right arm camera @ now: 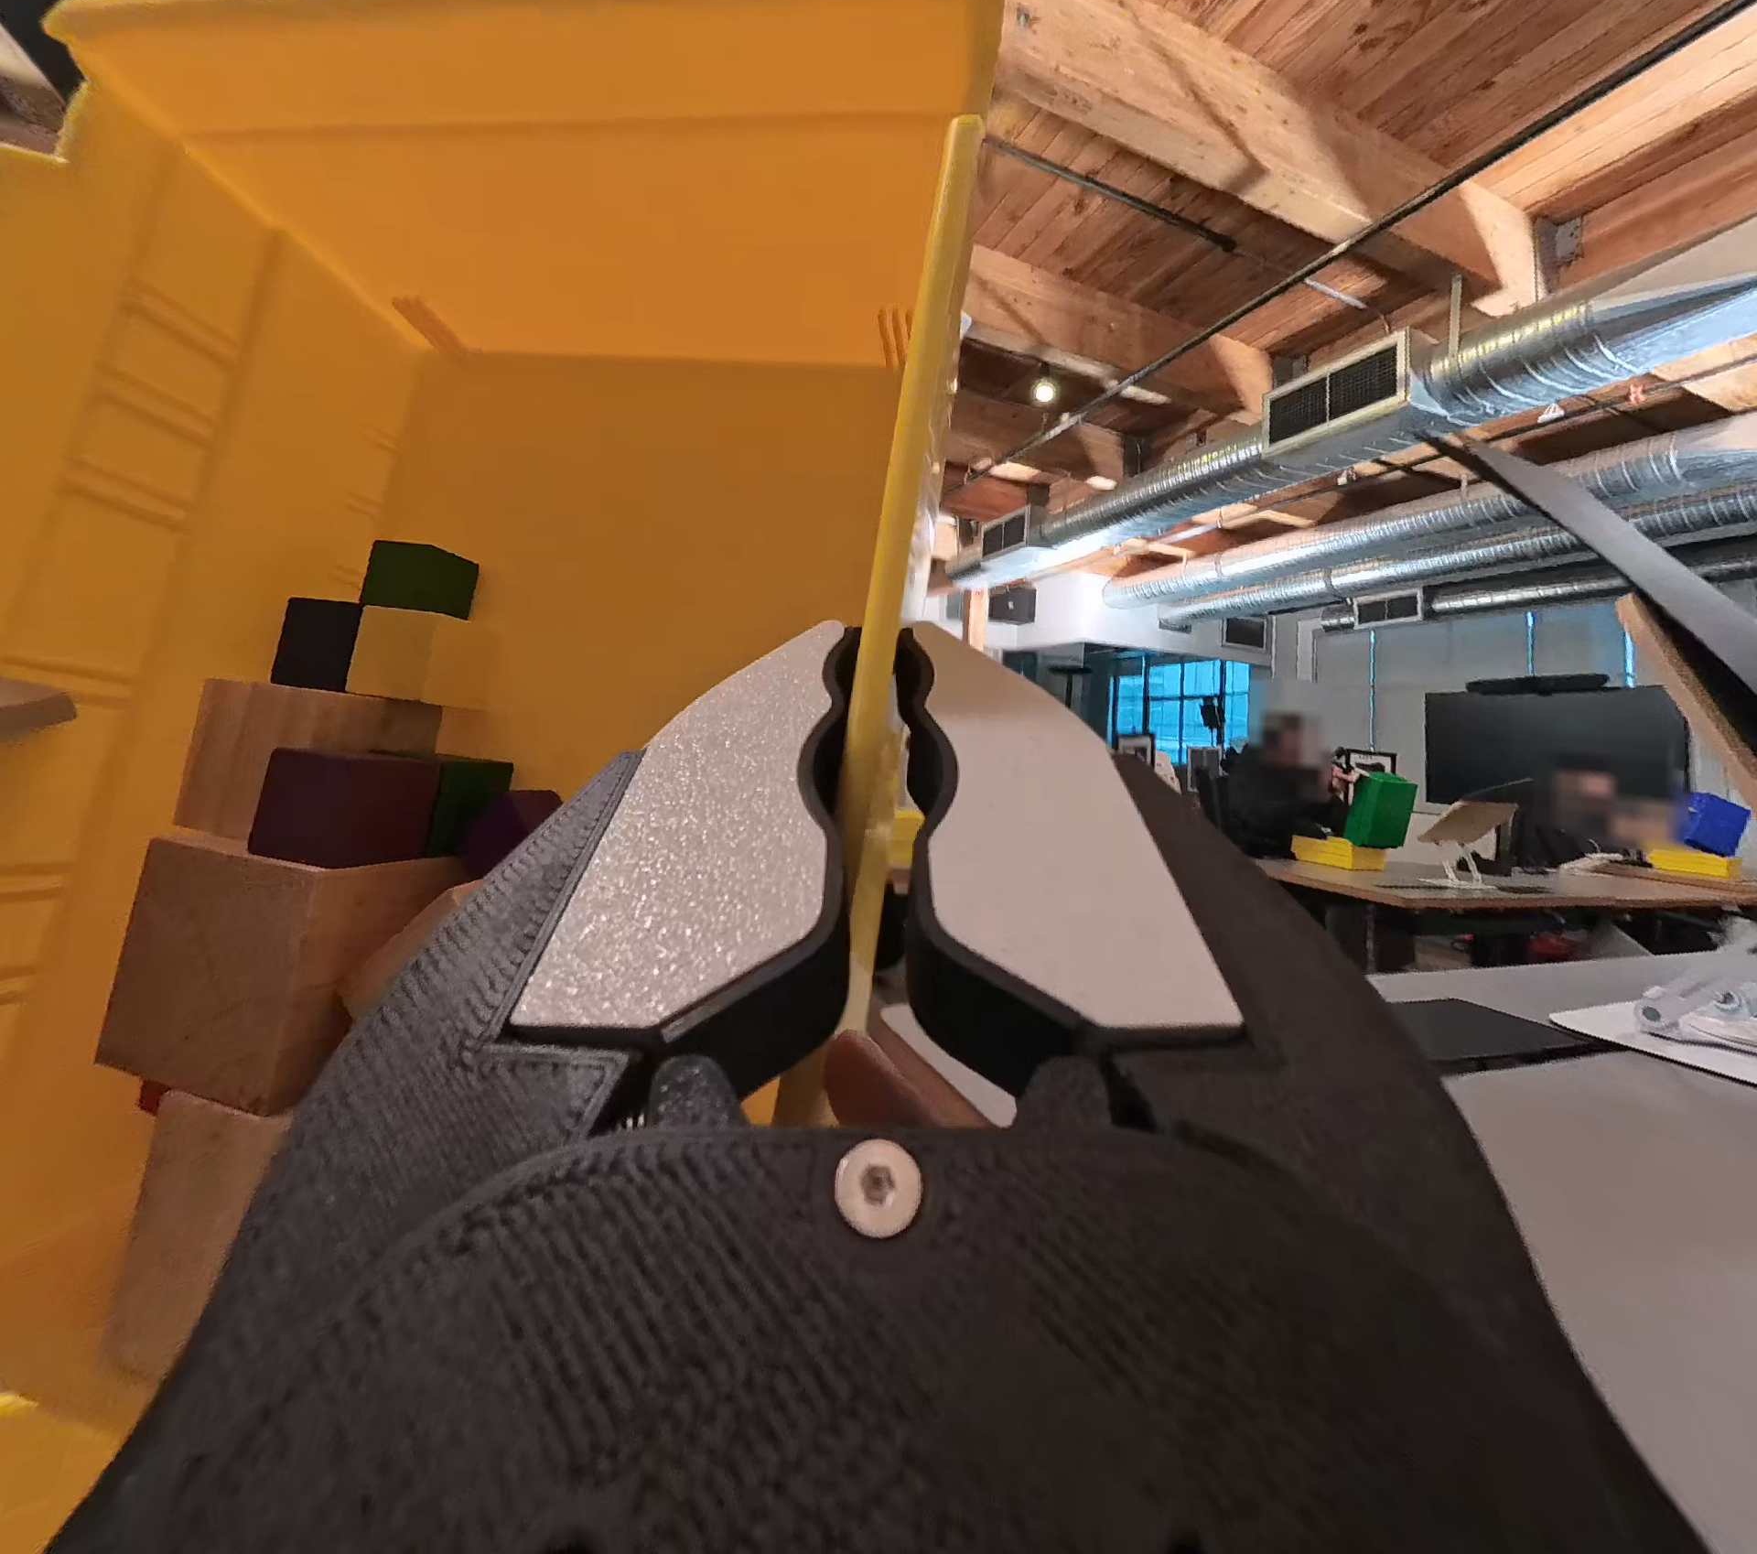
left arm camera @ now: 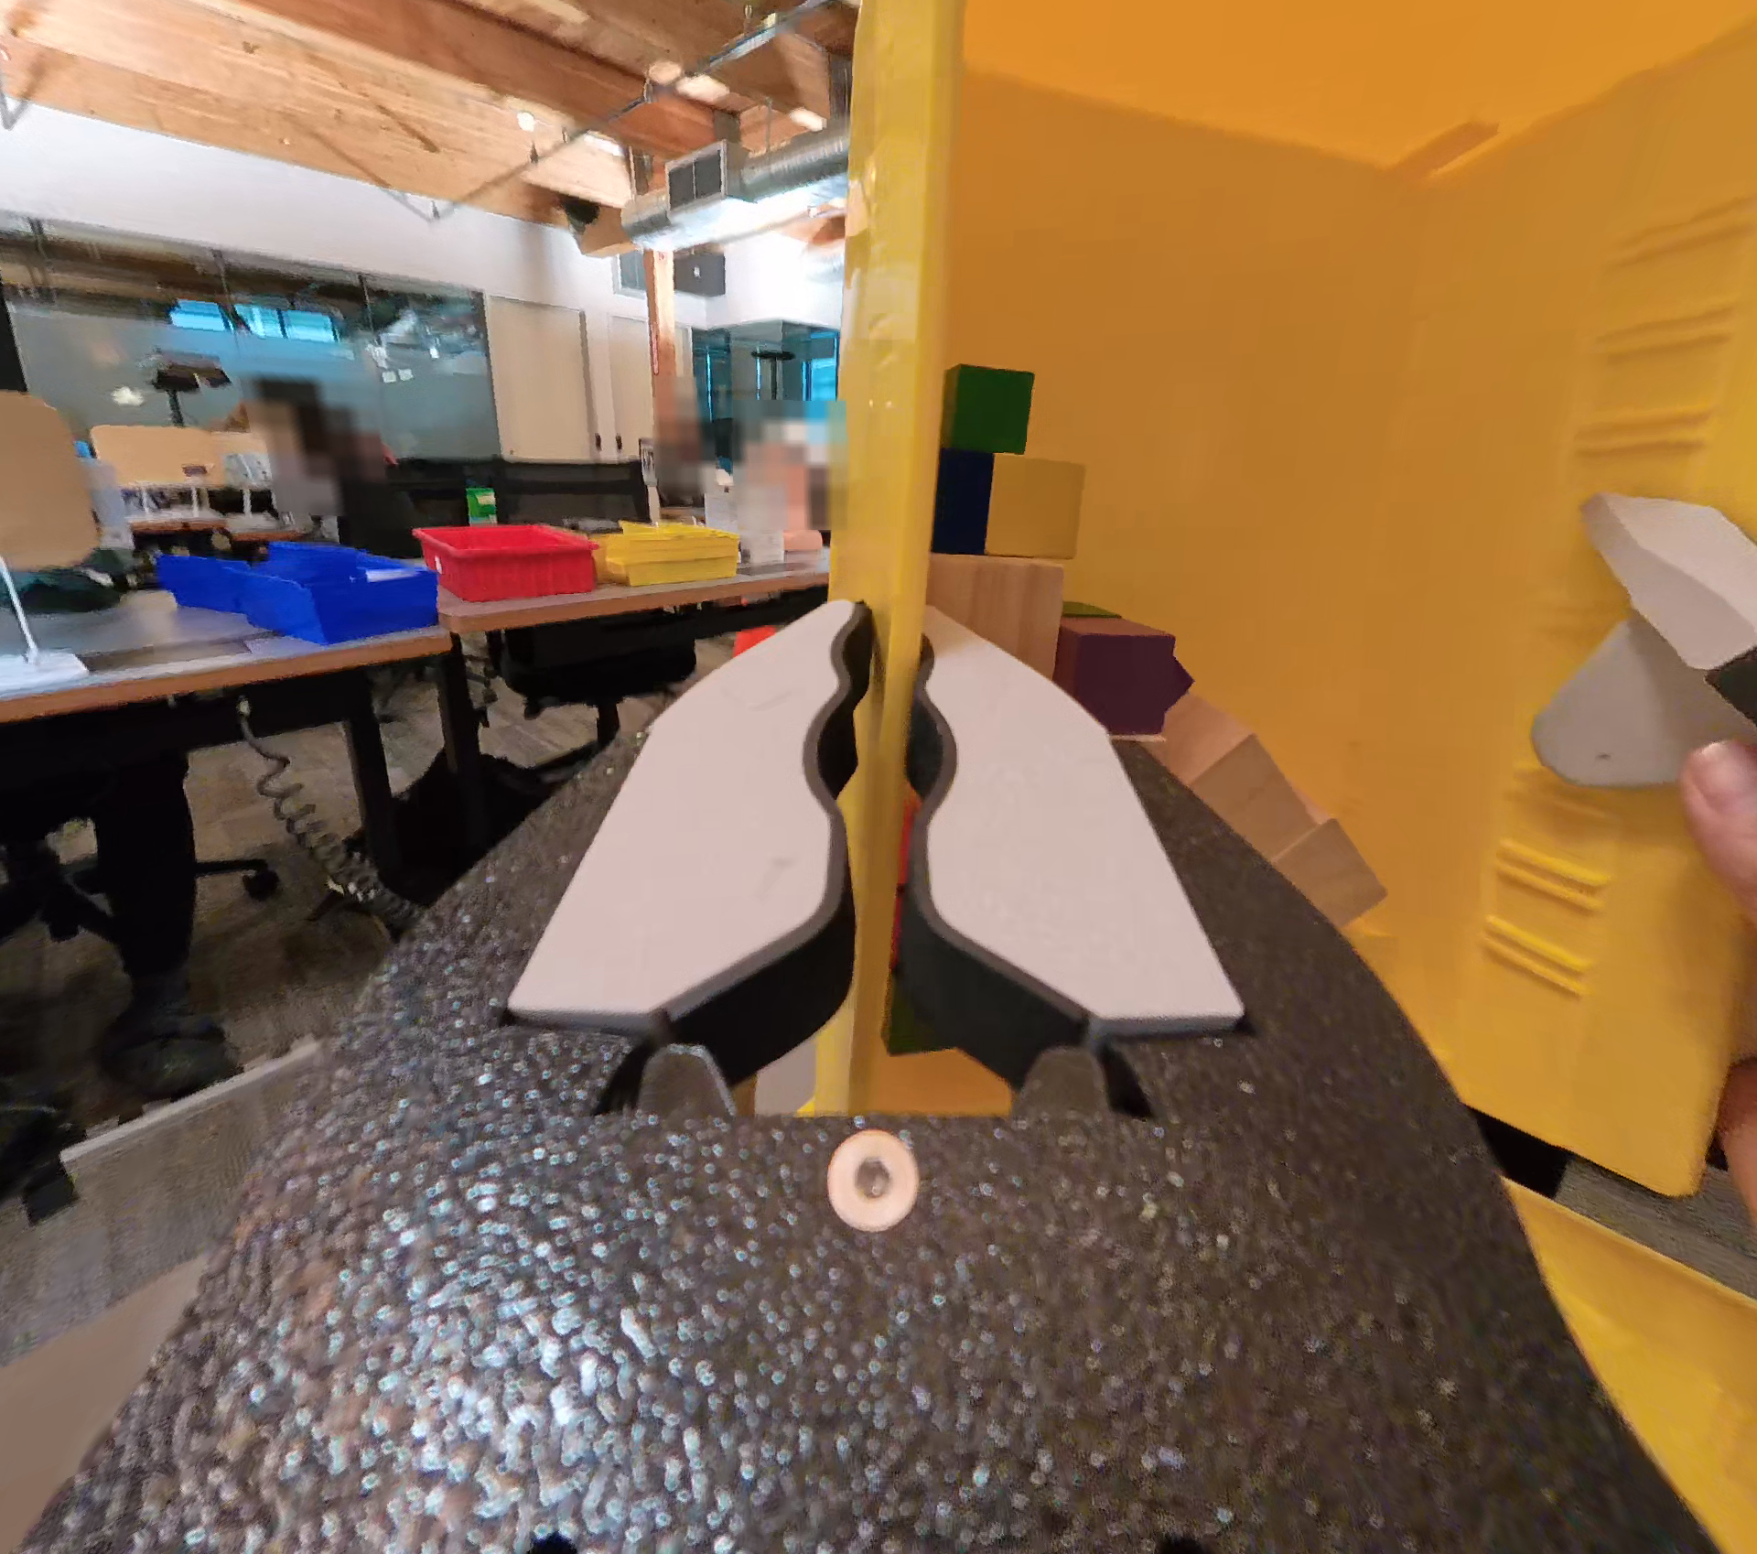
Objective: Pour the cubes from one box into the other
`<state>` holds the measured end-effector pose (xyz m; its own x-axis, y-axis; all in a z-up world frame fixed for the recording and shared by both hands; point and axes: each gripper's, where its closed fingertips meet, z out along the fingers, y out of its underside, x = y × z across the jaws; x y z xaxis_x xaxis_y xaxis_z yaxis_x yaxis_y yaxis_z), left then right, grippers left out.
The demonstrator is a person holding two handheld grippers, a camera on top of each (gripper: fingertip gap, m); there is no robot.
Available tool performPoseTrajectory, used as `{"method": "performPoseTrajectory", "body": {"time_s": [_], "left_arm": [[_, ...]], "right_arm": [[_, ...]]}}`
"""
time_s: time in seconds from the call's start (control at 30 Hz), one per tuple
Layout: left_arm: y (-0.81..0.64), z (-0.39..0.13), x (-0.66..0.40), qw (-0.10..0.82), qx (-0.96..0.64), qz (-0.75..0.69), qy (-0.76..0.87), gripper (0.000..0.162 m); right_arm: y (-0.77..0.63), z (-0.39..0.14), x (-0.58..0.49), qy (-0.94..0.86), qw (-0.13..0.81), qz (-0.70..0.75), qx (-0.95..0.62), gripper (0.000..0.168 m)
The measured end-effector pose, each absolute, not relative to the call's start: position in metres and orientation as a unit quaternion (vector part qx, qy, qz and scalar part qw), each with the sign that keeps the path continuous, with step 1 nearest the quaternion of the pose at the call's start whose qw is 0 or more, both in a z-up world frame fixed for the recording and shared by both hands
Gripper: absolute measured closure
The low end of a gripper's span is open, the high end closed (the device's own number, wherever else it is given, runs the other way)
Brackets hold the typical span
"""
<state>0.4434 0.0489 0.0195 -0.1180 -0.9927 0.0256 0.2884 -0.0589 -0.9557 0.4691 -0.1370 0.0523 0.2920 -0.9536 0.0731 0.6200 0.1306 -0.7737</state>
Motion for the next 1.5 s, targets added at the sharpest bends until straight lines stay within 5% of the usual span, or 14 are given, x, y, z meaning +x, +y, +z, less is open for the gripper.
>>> {"method": "performPoseTrajectory", "body": {"time_s": [1.5], "left_arm": [[0.051, -0.007, 0.456, 0.515, -0.377, -0.623, 0.452, 0.156]], "right_arm": [[-0.128, 0.038, 0.483, 0.178, 0.722, -0.559, -0.366, 0.16]]}}
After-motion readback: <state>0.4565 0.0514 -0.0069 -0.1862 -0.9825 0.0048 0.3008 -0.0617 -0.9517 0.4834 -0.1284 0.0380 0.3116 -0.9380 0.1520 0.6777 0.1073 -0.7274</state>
